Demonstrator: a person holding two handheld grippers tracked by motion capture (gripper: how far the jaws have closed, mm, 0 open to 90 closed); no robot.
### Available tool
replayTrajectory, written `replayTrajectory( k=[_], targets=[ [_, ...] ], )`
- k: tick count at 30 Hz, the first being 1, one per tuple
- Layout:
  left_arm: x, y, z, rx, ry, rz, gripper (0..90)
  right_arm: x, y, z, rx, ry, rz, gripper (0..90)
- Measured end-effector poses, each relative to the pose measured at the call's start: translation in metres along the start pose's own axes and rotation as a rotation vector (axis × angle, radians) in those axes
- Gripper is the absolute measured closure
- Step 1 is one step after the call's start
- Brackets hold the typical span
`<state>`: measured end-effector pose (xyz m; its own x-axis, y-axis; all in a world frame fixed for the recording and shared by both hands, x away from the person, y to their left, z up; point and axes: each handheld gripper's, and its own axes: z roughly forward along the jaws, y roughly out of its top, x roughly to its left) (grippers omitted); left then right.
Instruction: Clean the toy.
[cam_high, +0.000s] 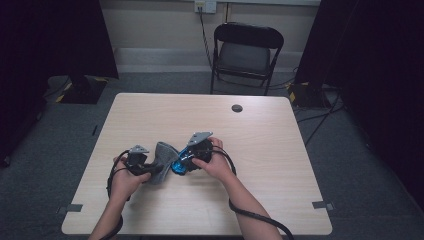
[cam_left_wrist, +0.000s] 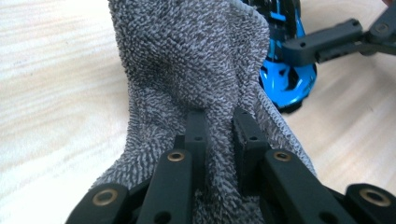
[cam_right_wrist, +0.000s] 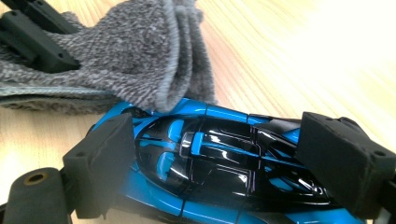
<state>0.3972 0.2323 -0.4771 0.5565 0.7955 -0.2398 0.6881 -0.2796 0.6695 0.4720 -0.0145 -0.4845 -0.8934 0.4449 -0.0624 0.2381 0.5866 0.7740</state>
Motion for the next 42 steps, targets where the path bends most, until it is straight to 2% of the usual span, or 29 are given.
replayTrajectory(
  k=[8, 13, 19, 23, 27, 29, 31, 36, 38, 39, 42],
  targets=[
    [-0.007, -0.01, -0.011, 0.011, -0.008, -0.011, 78.5, 0.0, 0.0, 0.0, 0.001, -0.006, 0.006, 11.2],
    [-0.011, -0.016, -0.019, 0.031, -0.011, -0.003, 78.5, 0.001, 0.001, 0.0, 0.004, -0.011, 0.014, 11.3],
    [-0.014, -0.022, -0.035, 0.024, -0.018, -0.013, 78.1, 0.001, 0.0, 0.0, 0.0, -0.011, 0.012, 11.3],
    [-0.015, -0.022, -0.04, 0.023, -0.017, -0.002, 78.1, 0.001, 0.0, 0.0, -0.002, -0.011, 0.01, 11.3],
    [-0.008, -0.009, -0.052, -0.051, 0.008, -0.008, 78.0, 0.001, 0.002, 0.0, 0.011, -0.01, 0.011, 11.3],
    [-0.006, -0.007, -0.053, -0.055, 0.013, -0.009, 78.0, 0.001, 0.001, 0.0, 0.008, -0.01, 0.012, 11.3],
    [0.001, 0.005, -0.05, -0.113, 0.034, -0.029, 77.6, 0.001, 0.001, 0.0, 0.006, -0.01, 0.013, 11.3],
    [0.013, 0.029, -0.034, -0.166, 0.056, -0.026, 77.5, 0.001, 0.001, 0.0, 0.008, -0.011, 0.013, 11.2],
    [0.015, 0.035, -0.028, -0.166, 0.05, -0.02, 77.4, 0.001, 0.002, 0.001, 0.01, -0.013, 0.012, 11.2],
    [0.018, 0.043, -0.019, -0.175, 0.049, -0.014, 77.4, 0.001, 0.002, 0.001, 0.014, -0.012, 0.007, 11.2],
    [0.021, 0.055, -0.001, -0.148, 0.052, -0.009, 77.5, 0.0, 0.001, 0.0, 0.01, -0.007, 0.004, 11.2]
  ],
)
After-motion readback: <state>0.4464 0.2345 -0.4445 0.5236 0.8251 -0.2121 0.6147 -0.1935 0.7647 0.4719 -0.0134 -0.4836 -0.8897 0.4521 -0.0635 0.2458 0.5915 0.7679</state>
